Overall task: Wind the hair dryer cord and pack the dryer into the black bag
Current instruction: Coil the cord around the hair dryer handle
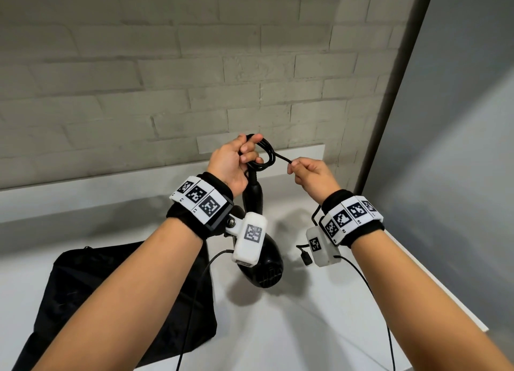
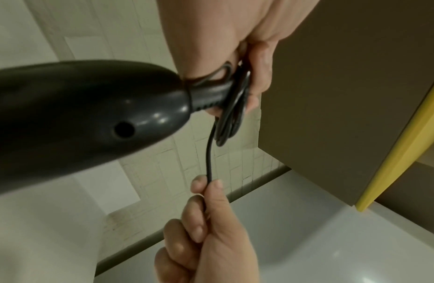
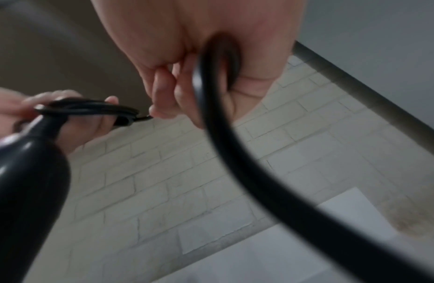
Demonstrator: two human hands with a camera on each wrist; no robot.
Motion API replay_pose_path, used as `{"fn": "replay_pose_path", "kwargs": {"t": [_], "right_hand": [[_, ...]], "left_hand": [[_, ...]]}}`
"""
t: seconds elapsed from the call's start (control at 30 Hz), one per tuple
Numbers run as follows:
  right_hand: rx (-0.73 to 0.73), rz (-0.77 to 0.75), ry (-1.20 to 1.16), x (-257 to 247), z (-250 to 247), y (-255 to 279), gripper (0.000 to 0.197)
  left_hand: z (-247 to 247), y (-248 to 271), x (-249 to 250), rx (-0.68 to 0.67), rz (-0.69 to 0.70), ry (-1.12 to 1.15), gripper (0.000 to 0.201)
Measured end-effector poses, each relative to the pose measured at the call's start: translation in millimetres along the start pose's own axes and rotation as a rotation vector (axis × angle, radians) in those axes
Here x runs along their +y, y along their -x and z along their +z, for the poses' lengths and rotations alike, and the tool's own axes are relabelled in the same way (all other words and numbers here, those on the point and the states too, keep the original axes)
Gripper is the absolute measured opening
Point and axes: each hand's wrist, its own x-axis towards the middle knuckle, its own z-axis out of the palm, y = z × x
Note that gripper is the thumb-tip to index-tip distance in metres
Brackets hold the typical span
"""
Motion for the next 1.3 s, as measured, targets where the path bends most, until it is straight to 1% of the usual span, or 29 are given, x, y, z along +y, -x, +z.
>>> {"fn": "replay_pose_path", "kwargs": {"t": [0.1, 0.23, 0.3, 0.37, 0.47, 0.53, 0.57, 0.63, 0.67, 0.73, 0.8, 0.87, 0.9, 0.93, 0.97, 1.0, 1.03, 1.13, 1.2, 1.23, 1.3], "right_hand": [[-0.025, 0.019, 0.004, 3, 1, 1, 0.032], [-0.066, 0.151, -0.02, 19, -4, 5, 0.031], [-0.055, 0.189, 0.007, 34, -7, 8, 0.027], [-0.072, 0.246, 0.134, 53, -10, 12, 0.024], [-0.186, 0.364, 0.36, 89, -14, 21, 0.023], [-0.219, 0.448, 0.452, 107, -15, 25, 0.023], [-0.207, 0.497, 0.466, 113, -14, 27, 0.024], [-0.183, 0.594, 0.496, 121, -12, 30, 0.034], [-0.194, 0.624, 0.531, 124, -11, 32, 0.039], [-0.271, 0.665, 0.642, 131, -9, 35, 0.042], [-0.36, 0.69, 0.816, 138, -8, 37, 0.035], [-0.395, 0.706, 0.935, 143, -8, 34, 0.025], [-0.398, 0.726, 0.956, 144, -7, 32, 0.025], [-0.374, 0.741, 0.935, 144, -4, 27, 0.028], [-0.315, 0.748, 0.857, 141, -1, 22, 0.03], [-0.225, 0.732, 0.731, 137, 1, 16, 0.031], [-0.129, 0.678, 0.576, 127, 4, 10, 0.03], [0.127, 0.406, -0.013, 78, 10, -2, 0.028], [0.195, 0.217, -0.314, 34, 15, -3, 0.026], [0.2, 0.136, -0.4, 13, 17, -4, 0.024], [0.184, 0.027, -0.503, -19, 21, -6, 0.022]], "left_hand": [[1, -1, 4, 0.026, 0.015, 0.029, 0.035], [0, -1, 11, 0.047, 0.055, 0.06, 0.035], [-1, -2, 14, 0.047, 0.078, 0.052, 0.035], [-1, -2, 16, 0.047, 0.101, 0.012, 0.035], [0, -1, 19, 0.037, 0.13, -0.042, 0.036], [0, 1, 21, 0.028, 0.14, -0.065, 0.036], [0, 1, 22, 0.024, 0.142, -0.072, 0.037], [1, 3, 23, 0.02, 0.149, -0.077, 0.037], [1, 4, 23, 0.02, 0.155, -0.073, 0.037], [1, 6, 26, 0.019, 0.163, -0.056, 0.036], [0, 7, 29, 0.008, 0.165, -0.039, 0.037], [-2, 7, 31, -0.01, 0.159, -0.025, 0.037], [-3, 7, 30, -0.012, 0.155, -0.023, 0.037], [-4, 7, 29, -0.012, 0.151, -0.027, 0.037], [-4, 7, 28, -0.009, 0.149, -0.035, 0.037], [-5, 7, 26, -0.005, 0.146, -0.042, 0.037], [-5, 6, 25, 0.0, 0.143, -0.046, 0.037], [-7, 3, 20, 0.018, 0.126, -0.064, 0.036], [-8, 0, 17, 0.035, 0.114, -0.093, 0.037], [-8, -2, 15, 0.042, 0.111, -0.108, 0.037], [-9, -3, 10, 0.048, 0.105, -0.139, 0.037]]}}
